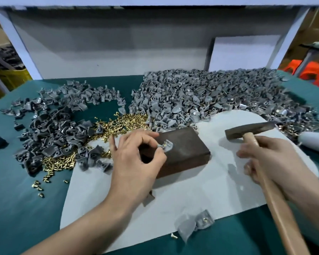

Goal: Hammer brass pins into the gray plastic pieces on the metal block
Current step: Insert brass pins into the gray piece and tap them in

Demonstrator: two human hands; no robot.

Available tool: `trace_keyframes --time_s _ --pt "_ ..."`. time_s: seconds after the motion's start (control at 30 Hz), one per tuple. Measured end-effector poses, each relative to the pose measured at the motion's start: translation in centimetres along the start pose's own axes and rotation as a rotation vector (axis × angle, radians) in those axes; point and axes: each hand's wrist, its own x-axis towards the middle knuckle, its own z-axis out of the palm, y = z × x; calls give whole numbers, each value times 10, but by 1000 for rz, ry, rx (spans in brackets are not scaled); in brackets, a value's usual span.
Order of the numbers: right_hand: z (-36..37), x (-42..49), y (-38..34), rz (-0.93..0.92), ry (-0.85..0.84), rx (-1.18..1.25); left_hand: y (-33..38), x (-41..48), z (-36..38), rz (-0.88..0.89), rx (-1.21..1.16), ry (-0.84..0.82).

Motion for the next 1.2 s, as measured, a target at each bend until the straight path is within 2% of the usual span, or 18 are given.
trace_keyframes --time_s 0.1,0.23,0.37,0.4,0.53,0.57,0.6,0.7,0.8,0.9,1.0,1.07,1.13,1.2 --pt "1 3 3 -135 181 -286 30 25 6 40 48 18" --pt "2 3 4 -192 248 -437 75 106 31 16 -53 -68" --pt "-3 4 8 -153 231 -625 55 186 36 187 442 -194" --pt "-4 4 9 -156 242 -627 36 202 29 150 567 -218" --pt "-1 7 13 -200 262 -638 -61 220 -30 -288 899 -386" --pt "0 7 15 -205 268 -648 -82 215 -43 -346 941 -411" --pt "2 9 15 -212 274 -655 -97 212 -53 -352 959 -386" --pt "4 12 18 -232 282 -664 -111 214 -65 -184 956 -197" --pt "4 15 21 -238 277 -675 -105 215 -68 -118 972 -145" --pt "5 14 21 -238 291 -648 -89 212 -68 -106 828 -105" --pt "2 13 17 -243 302 -604 -45 199 -58 -160 414 -94" --pt "-1 11 12 -276 333 -548 -1 175 -51 -255 25 -216" --pt "-4 5 4 -415 401 -431 34 140 -48 -372 -362 -415" --pt "-3 -9 -9 -612 355 -205 59 105 -46 -394 -495 -578"
